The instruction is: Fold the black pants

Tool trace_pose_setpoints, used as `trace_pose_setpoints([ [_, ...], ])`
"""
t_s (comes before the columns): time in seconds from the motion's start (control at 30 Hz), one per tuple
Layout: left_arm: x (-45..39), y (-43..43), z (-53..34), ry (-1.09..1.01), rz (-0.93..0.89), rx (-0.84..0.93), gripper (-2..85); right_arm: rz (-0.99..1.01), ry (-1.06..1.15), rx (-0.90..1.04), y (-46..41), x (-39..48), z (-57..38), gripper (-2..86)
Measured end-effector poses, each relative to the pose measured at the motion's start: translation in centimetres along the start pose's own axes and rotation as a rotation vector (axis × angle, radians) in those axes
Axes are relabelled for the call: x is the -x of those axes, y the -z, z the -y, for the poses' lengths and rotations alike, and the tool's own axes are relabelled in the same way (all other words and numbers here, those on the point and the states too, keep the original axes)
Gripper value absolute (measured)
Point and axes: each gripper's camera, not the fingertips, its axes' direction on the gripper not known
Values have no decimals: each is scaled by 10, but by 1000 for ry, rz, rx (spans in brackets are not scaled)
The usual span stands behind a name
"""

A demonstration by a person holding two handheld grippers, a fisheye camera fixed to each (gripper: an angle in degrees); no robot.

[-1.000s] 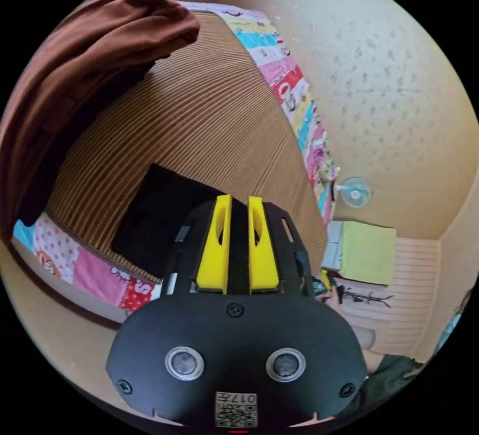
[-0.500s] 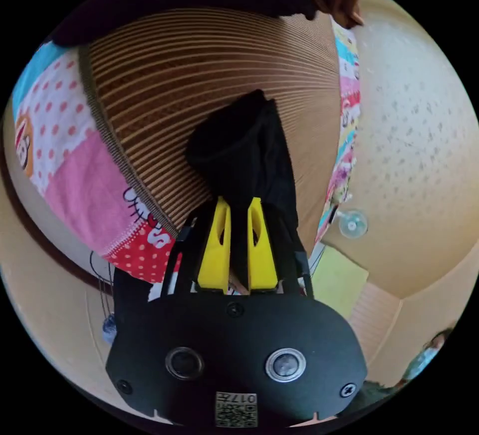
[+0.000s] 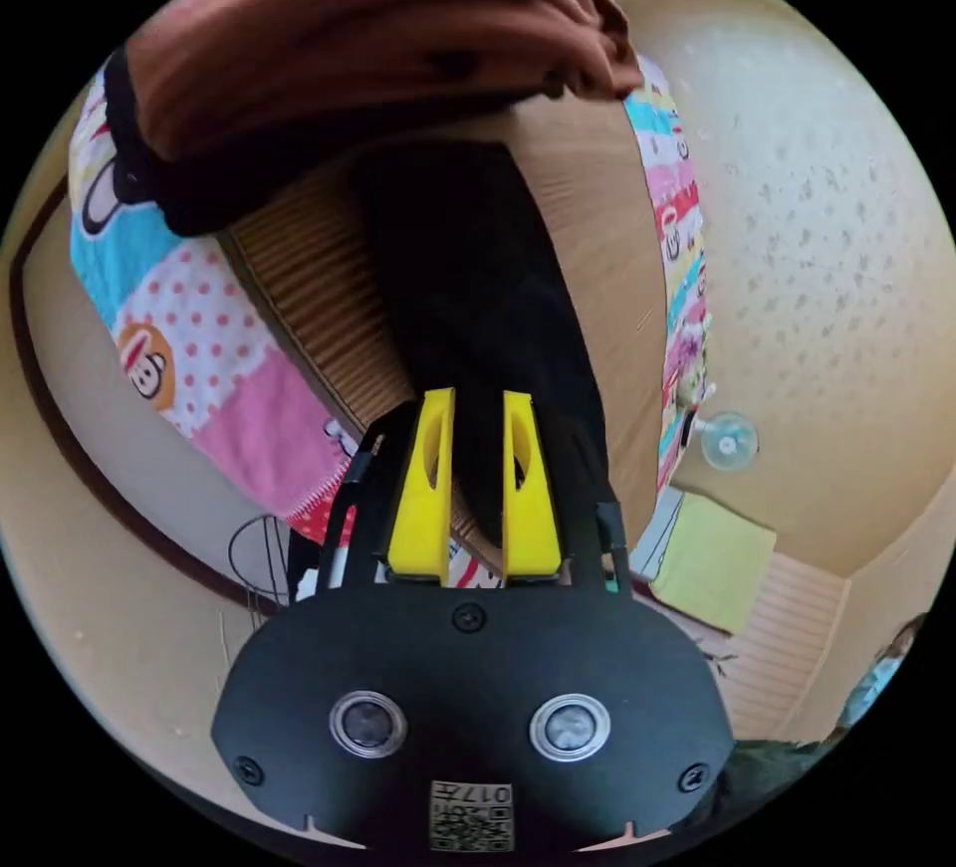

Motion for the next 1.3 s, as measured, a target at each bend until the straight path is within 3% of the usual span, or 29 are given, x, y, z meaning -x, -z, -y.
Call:
trace_pose_setpoints([
  [0.13,-33,-62,-37,-52,-29,167,115,-147,-32,-5,-27,16,21,131],
  [0.3,-13,-140,-75,252,-98,333,176,-372,133,82,-54,71,41,42],
  [0.37,-6,-156,-73,285,-133,354,160,-442,216,144,-61,94,43,26],
  [0.4,-3,-162,-70,284,-185,368,79,-474,285,175,-63,110,40,21],
  [0.47,2,-163,-65,303,-210,378,16,-465,391,183,-57,135,30,15],
  [0.6,6,-150,-55,151,-207,460,-2,-407,541,143,-28,159,-10,13],
  [0.7,4,-138,-56,32,-142,488,13,-558,454,131,-26,116,-12,20],
  [0.83,10,-121,-52,-87,-140,488,91,-444,84,41,2,28,6,47],
  [0.9,26,-90,-38,-74,-95,390,132,-203,-14,-66,25,-6,-3,54],
  [1.0,57,-40,-8,-11,-60,182,154,-64,4,-102,36,-18,-19,24],
  [1.17,123,-7,44,139,-84,-19,195,-58,19,-95,44,-30,-49,9],
  [1.3,153,-7,79,128,-222,-154,166,-2,-42,-141,52,-52,-79,4],
])
